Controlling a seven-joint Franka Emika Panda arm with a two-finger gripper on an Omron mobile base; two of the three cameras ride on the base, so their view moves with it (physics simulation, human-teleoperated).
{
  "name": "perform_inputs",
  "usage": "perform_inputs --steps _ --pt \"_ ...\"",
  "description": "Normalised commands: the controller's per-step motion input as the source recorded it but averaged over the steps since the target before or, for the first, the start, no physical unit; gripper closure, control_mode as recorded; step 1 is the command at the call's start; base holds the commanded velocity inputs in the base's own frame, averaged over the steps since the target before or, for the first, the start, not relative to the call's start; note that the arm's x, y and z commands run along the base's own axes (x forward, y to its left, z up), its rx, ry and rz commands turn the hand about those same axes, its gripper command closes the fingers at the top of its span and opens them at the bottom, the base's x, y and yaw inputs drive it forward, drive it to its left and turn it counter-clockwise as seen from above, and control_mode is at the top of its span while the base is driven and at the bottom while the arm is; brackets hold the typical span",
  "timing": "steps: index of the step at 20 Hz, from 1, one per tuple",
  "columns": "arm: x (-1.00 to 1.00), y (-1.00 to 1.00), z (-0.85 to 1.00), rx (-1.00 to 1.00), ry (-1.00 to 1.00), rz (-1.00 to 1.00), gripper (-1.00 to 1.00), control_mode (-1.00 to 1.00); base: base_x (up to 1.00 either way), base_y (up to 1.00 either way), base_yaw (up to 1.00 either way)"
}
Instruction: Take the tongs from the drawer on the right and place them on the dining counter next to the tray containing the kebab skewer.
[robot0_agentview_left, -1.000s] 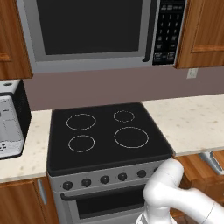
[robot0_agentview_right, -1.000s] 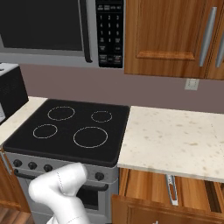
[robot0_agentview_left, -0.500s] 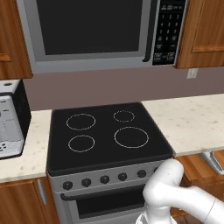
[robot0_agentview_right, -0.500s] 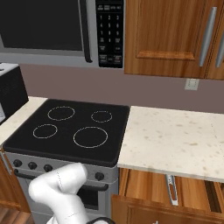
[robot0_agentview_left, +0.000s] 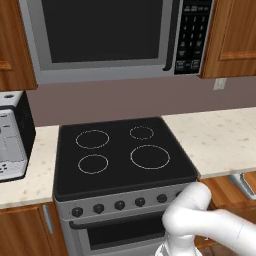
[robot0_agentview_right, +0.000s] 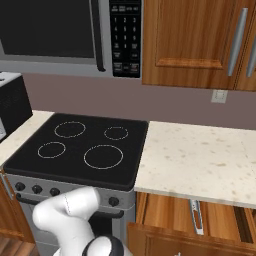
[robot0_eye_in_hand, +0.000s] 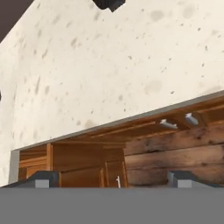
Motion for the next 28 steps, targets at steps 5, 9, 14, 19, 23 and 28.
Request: perform_inputs --steps 5,9,14,19,23,28 --pt "0.38 0.57 0.82 -0.21 0.26 -0.08 -1.0 -1.0 0.0 0.0 0.0" --pt "0.41 0.72 0.81 -0.25 0.19 -0.1 -1.0 -1.0 0.0 0.0 0.0" --pt "0.56 0.93 0.71 -0.31 0.17 -0.13 -1.0 -1.0 0.0 0.0 0.0" --pt "0.66 0.93 0.7 -0.31 0.18 -0.14 -1.0 -1.0 0.0 0.0 0.0" --pt "0.63 0.74 0.29 -0.21 0.23 -0.1 -1.0 -1.0 0.0 0.0 0.0" --pt "0.06 0.06 -0.04 0.0 0.01 0.0 -1.0 -1.0 0.0 0.0 0.0"
